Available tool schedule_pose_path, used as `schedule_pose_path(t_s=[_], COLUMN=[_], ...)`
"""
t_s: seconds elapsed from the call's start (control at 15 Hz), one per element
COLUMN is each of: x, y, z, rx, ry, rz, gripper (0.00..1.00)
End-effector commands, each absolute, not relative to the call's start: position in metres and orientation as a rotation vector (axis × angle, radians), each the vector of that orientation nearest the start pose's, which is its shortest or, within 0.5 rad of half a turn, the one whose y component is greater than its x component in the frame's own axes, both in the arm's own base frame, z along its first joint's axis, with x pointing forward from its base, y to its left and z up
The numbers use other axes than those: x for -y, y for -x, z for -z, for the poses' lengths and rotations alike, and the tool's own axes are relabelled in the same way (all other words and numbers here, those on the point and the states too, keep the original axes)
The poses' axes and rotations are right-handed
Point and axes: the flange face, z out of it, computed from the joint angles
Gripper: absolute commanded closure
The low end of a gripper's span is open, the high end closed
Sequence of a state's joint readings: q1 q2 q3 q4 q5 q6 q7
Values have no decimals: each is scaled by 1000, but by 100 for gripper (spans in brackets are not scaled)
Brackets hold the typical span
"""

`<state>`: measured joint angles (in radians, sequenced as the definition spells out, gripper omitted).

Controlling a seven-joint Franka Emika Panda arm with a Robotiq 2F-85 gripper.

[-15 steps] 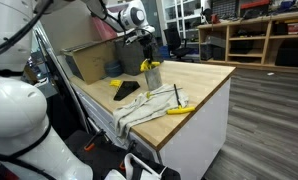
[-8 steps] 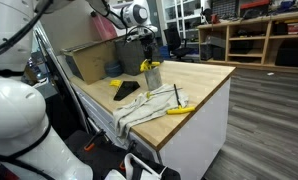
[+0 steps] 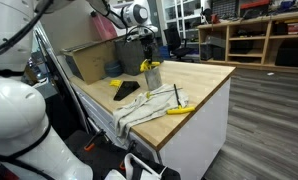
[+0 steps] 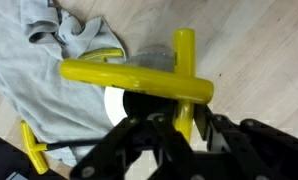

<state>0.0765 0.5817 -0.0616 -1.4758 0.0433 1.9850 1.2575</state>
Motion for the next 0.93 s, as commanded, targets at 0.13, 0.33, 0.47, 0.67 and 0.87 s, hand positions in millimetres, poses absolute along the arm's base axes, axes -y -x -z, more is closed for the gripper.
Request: schedule_pose_path(t_s=[0.13, 0.33, 0.47, 0.67, 0.87], x=[-32, -36, -35, -35, -36], y=[-703, -702, -703, -703, -703], z=[-328, -324, -324, -325, -325], rx=[-1821, -1812, -1812, -1812, -1811], ry=[2578, 2583, 2585, 2586, 2596], rz=[-159, -170, -166, -160, -148], gripper=[37, 33, 58, 75, 97])
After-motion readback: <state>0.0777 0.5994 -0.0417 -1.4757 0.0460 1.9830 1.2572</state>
